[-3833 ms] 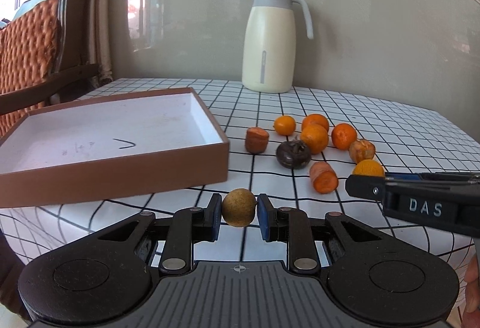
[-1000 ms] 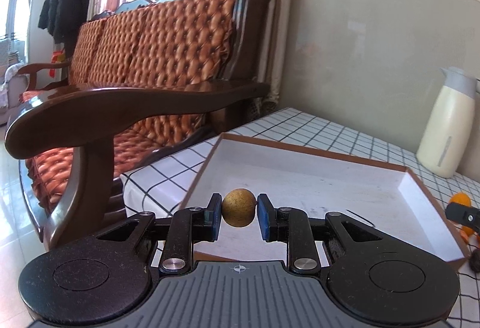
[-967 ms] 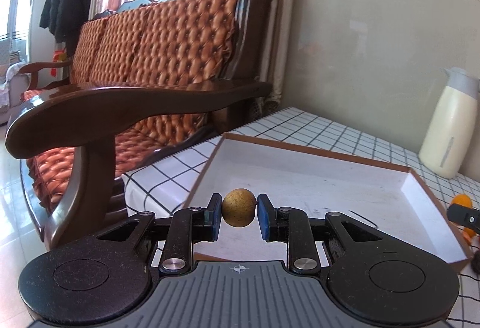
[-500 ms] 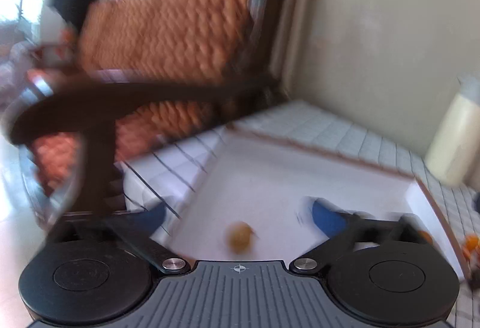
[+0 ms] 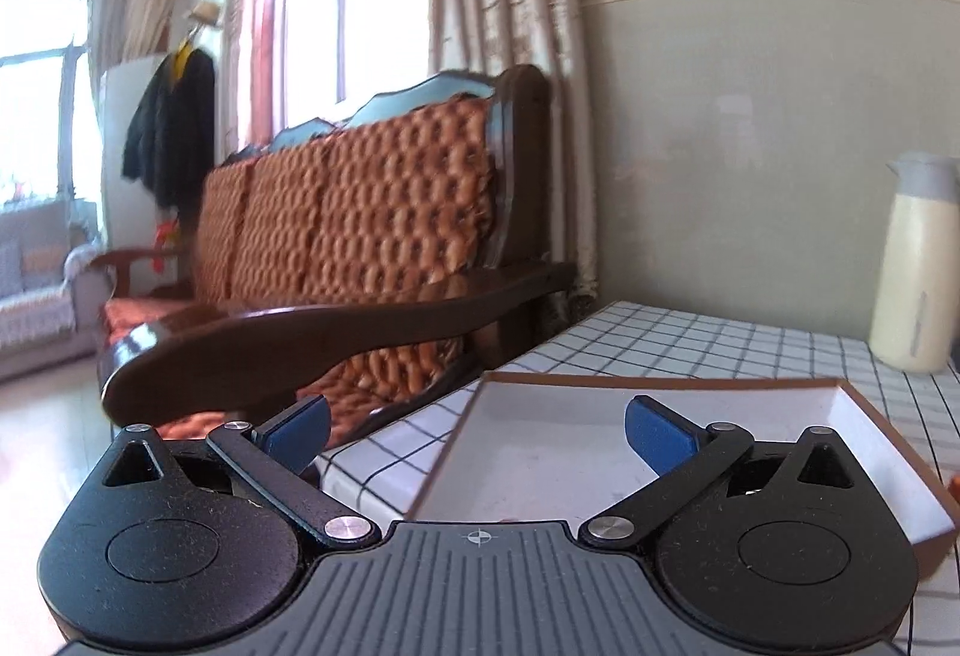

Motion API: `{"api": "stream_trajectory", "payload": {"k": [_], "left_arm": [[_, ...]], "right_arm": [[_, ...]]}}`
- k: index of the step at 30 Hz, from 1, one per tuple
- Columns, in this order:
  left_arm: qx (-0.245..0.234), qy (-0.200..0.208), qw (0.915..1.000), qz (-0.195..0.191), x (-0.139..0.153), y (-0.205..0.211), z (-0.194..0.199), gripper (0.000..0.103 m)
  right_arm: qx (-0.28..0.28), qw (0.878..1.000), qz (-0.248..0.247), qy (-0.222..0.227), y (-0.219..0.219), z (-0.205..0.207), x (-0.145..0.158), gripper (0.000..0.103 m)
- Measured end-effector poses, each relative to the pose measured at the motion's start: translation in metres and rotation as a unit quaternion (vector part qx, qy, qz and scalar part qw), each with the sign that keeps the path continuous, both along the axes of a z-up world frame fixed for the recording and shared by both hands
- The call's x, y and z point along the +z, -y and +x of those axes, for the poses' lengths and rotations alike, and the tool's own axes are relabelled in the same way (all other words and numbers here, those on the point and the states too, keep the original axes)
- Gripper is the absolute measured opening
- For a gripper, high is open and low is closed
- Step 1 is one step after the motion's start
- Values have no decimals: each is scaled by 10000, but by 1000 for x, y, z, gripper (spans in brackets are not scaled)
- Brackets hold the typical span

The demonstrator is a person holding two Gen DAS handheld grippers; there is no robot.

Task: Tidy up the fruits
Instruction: 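Open both tools to drop the brown fruit and orange into the box, then grasp a carrot piece with the left tool while the right tool grasps a cut orange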

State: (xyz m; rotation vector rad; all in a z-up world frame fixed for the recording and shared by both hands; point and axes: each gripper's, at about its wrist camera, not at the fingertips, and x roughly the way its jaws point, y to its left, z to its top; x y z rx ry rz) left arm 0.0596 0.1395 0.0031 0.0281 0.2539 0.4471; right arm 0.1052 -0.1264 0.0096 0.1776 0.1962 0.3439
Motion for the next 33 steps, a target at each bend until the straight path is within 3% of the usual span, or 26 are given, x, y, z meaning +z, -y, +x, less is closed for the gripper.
{"api": "stream_trajectory", "payload": {"k": [11, 19, 33], "left_arm": [[-471, -346, 9983, -31, -3, 29, 6, 103], [-751, -401, 9964, -68, -8, 52, 7, 103], [-1869, -541, 9808, -112, -13, 138, 10, 103]], "right_arm": [[-9, 9995, 22, -329, 19, -8, -6, 97], [-308, 9974, -71, -653, 47, -18, -12, 97], [-956, 9911, -200, -906, 115, -43, -19, 92]]}}
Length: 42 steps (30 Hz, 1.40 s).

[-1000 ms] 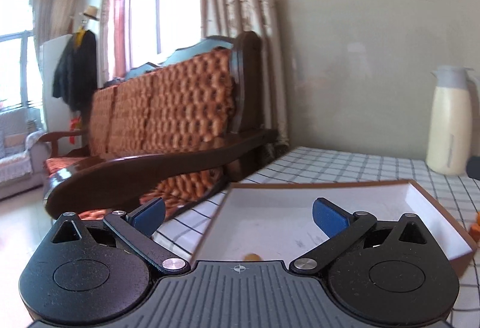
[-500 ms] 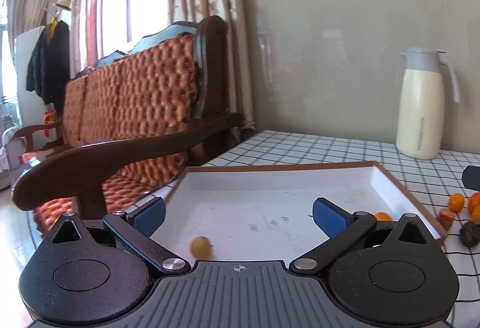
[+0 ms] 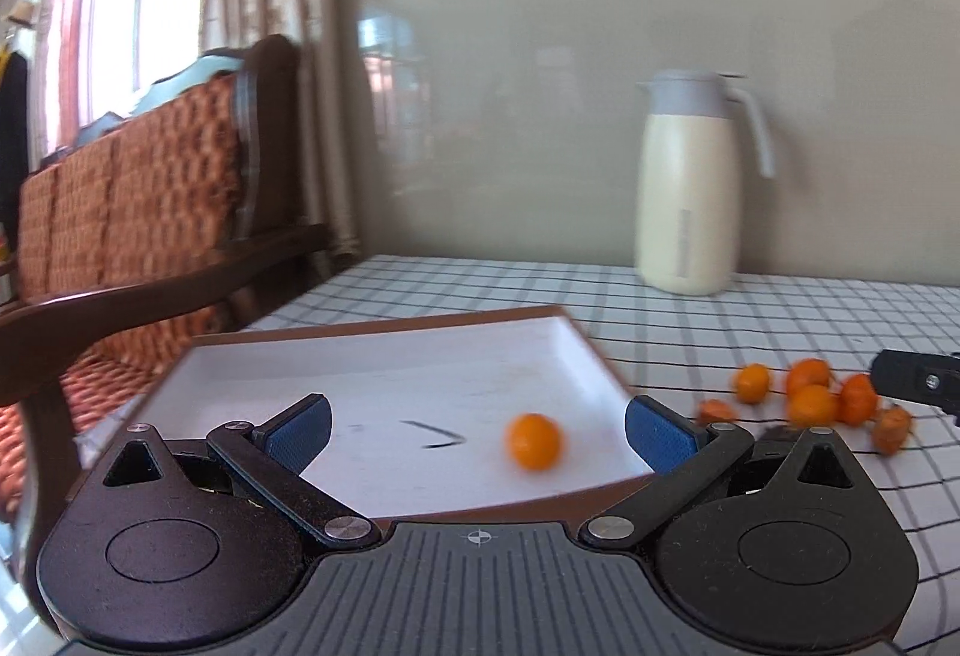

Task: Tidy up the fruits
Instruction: 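Grasp a carrot piece with the left tool while the right tool grasps a cut orange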

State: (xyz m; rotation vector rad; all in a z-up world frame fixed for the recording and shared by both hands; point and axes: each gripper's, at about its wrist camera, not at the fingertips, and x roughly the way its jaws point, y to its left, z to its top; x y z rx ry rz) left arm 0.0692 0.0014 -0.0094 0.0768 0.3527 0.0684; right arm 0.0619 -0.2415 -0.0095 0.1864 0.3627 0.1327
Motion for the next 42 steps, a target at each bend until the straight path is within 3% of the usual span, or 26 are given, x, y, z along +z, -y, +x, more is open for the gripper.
{"api": "stream_trajectory", "payload": {"k": [8, 10, 14, 16, 23, 26, 34, 37, 39, 42], "left_arm": [[-590, -119, 9981, 92, -7, 51, 3, 103], [-713, -138, 9973, 115, -8, 60, 3, 103], [-924, -210, 9954, 130, -13, 78, 3, 103], [-1008, -264, 9945, 145, -16, 87, 3, 103], [-1220, -412, 9915, 203, -27, 117, 4, 102], [-1300, -518, 9899, 235, -32, 128, 5, 89], [-1364, -760, 9876, 187, -44, 143, 7, 80], [-1398, -846, 9864, 150, -47, 145, 9, 63], [-1409, -915, 9857, 101, -49, 146, 11, 42], [-1425, -961, 9851, 63, -51, 147, 12, 35]], "right_arm": [[-302, 9990, 86, -319, 32, -4, -8, 78], [-287, 9989, 50, -368, 36, -7, -11, 67], [-349, 9986, -45, -397, 43, -12, -14, 61], [-393, 9984, -54, -413, 48, -14, -15, 52], [-487, 9979, 8, -435, 62, -19, -16, 46], [-523, 9977, 51, -420, 66, -20, -15, 46], [-526, 9975, 75, -456, 72, -20, -16, 46], [-473, 9977, 82, -485, 71, -18, -17, 44], [-451, 9978, 67, -490, 69, -17, -16, 44], [-425, 9978, 78, -499, 67, -13, -17, 44]]}}
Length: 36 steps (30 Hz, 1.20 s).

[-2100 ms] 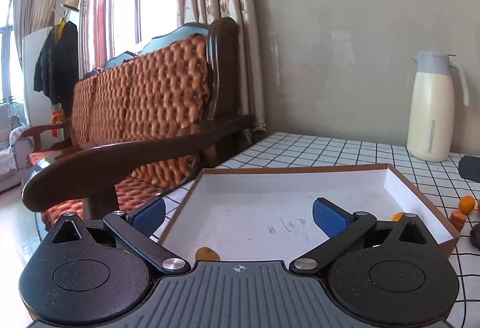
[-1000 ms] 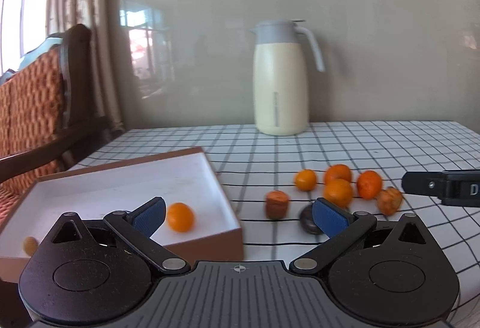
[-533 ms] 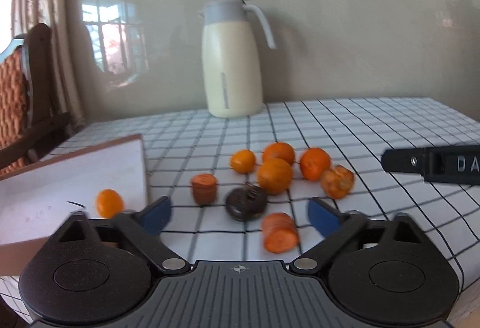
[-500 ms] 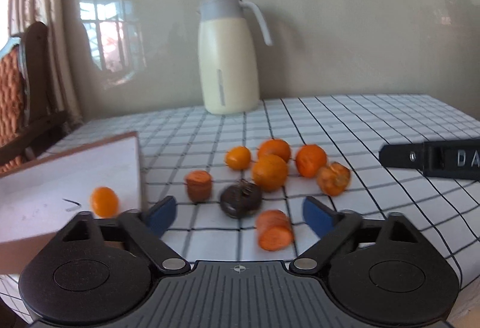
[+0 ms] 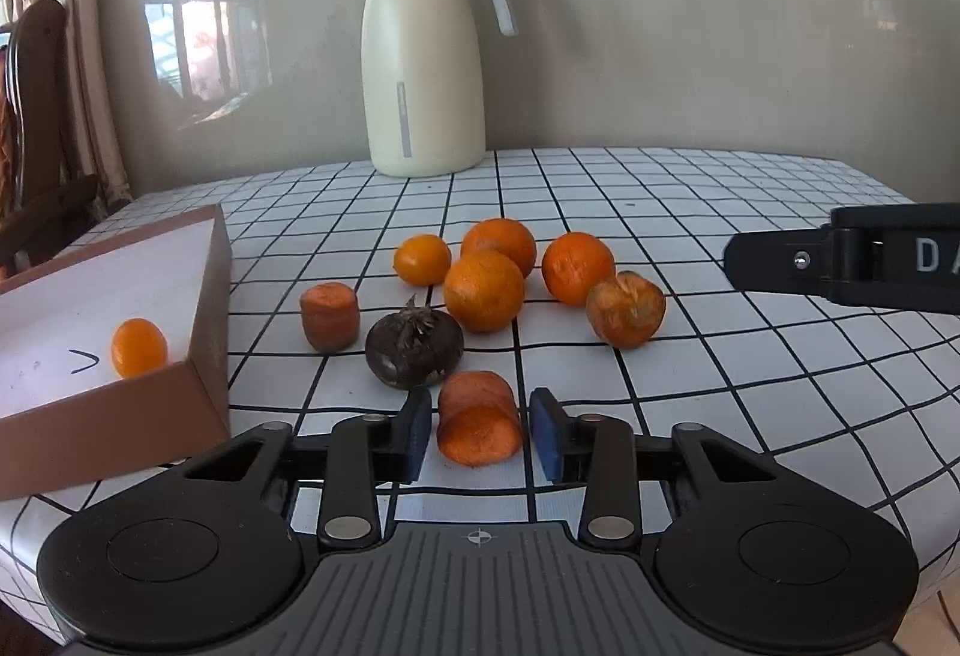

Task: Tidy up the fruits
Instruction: 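Grasp a carrot piece with the left tool while the right tool grasps a cut orange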

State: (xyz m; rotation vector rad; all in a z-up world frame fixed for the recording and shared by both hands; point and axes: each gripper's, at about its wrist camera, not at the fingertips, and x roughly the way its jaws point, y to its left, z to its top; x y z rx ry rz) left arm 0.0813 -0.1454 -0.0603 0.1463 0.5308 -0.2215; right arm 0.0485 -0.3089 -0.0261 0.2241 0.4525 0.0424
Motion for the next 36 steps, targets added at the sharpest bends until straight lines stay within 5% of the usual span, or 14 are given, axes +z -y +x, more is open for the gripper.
{"api": "stream_trajectory", "payload": {"k": [27, 30, 36], "left_arm": [[88, 34, 9999, -36, -2, -10, 5, 30], [98, 26, 9999, -50, -3, -10, 6, 30], [115, 19, 9999, -56, -3, -10, 6, 30]], "right_arm": [[155, 9982, 53, -574, -29, 62, -25, 41], [121, 9983, -39, -576, -30, 65, -25, 27], [173, 9980, -145, -584, -32, 62, -25, 26]]}}
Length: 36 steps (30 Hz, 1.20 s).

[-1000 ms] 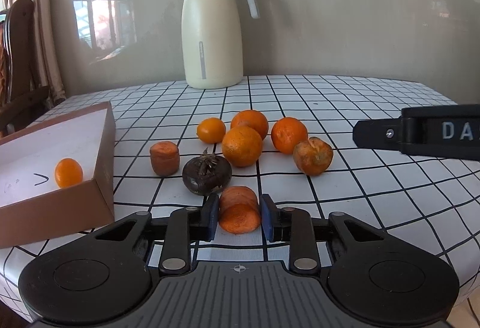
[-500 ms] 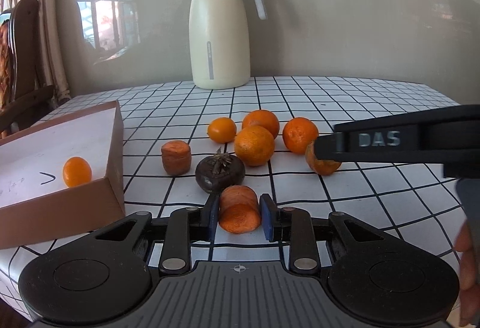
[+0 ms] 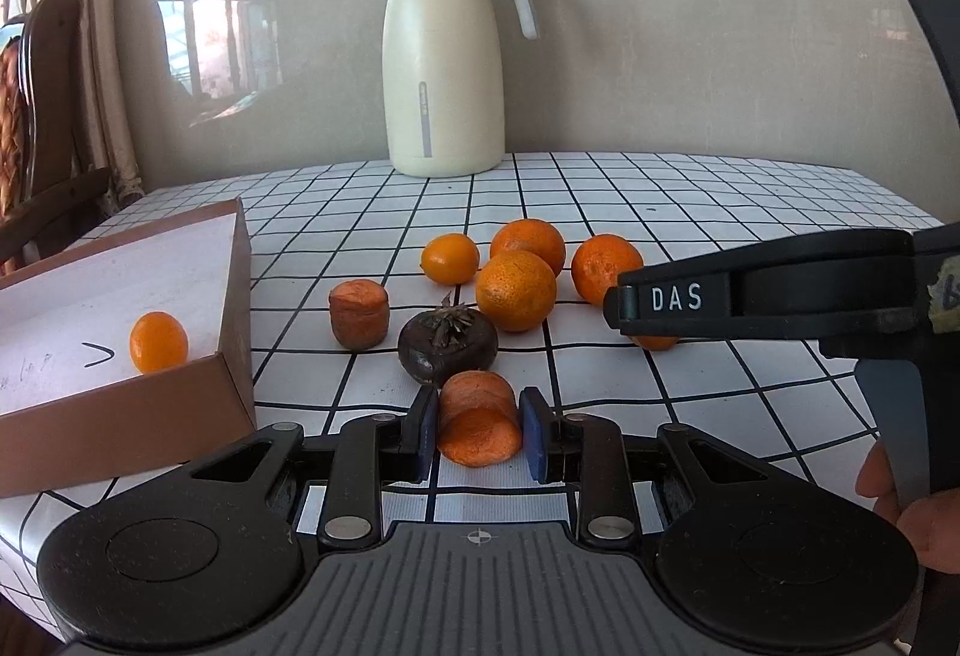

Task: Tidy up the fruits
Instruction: 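Grasp a carrot piece with the left tool while the right tool grasps a cut orange, then carry the carrot piece and cut orange in both tools over the box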

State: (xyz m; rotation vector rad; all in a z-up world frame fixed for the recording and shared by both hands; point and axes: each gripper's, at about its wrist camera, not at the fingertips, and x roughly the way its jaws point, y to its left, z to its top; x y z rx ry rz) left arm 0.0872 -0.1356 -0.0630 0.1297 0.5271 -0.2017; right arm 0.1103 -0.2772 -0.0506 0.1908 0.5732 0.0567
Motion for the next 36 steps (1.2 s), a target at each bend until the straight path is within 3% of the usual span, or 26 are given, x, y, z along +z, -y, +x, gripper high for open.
{"api": "stream_trajectory", "payload": {"k": [16, 36], "left_arm": [[47, 48, 10000, 31, -1, 1, -3, 30], [32, 33, 9998, -195, 8, -8, -9, 29]], "right_arm": [[150, 9997, 134, -161, 11, -19, -2, 26], [367, 9993, -21, -66, 5, -54, 8, 26]]}}
